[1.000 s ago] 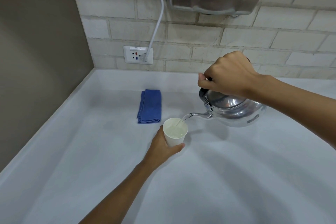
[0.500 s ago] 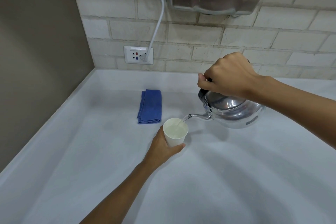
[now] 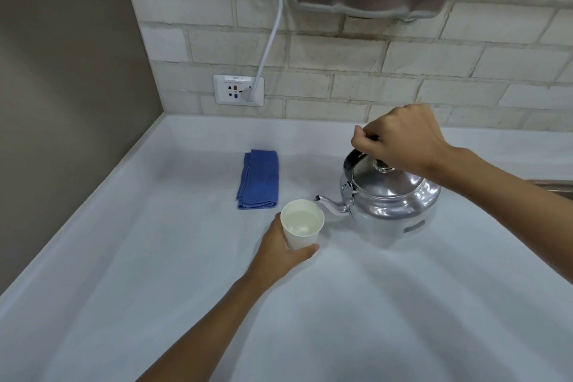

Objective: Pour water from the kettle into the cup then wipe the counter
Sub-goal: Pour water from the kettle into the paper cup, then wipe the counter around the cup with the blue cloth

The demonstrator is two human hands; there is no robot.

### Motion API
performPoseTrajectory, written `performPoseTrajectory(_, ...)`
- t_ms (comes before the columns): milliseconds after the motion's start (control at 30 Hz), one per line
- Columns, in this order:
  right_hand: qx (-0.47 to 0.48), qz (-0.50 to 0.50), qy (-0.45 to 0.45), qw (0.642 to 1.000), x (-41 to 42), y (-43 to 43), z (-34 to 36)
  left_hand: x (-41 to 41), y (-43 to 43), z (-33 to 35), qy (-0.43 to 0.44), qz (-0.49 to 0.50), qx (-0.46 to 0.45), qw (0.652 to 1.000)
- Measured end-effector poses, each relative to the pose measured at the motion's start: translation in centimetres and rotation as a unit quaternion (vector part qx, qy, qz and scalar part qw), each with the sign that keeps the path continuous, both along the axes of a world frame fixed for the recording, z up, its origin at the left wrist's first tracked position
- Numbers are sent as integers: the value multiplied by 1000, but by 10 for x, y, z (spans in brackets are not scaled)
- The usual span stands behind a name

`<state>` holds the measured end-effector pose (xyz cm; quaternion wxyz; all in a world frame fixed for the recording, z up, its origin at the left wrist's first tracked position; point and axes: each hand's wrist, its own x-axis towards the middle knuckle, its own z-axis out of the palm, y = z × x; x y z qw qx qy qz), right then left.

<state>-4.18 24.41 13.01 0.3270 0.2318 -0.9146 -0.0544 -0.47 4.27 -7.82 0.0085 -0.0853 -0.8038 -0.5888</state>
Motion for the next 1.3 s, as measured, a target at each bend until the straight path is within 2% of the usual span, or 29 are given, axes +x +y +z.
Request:
performPoseTrajectory(167, -120, -57, -43, 990, -26, 18, -4, -1, 0, -1, -6, 3, -10, 1000)
performPoseTrajectory(333, -230, -123, -91, 961, -64, 28, -10, -1, -1, -3, -14, 3, -7, 1000)
performPoseTrajectory(467, -271, -147, -120, 944, -92, 26, -21, -1, 0, -3, -21, 1, -7, 1000)
performPoseTrajectory(733, -301, -153, -153, 929, -129, 23, -49, 1, 0, -1, -33, 12, -13, 999)
performPoseTrajectory(867, -287, -160, -153, 932, -139, 18, -55, 1, 0, -1, -37, 16, -16, 999)
performPoseTrajectory(1100, -268, -156, -126, 942, -147, 16, -62, 1, 1, 1, -38, 16, -18, 999)
performPoseTrajectory(1200, -231, -144, -120, 955, -138, 15, -62, 2, 1, 1, -37, 14, -22, 999)
performPoseTrajectory(1300, -234, -94, -51, 966, -117, 12, -66, 2, 0, 2, -43, 8, -24, 999)
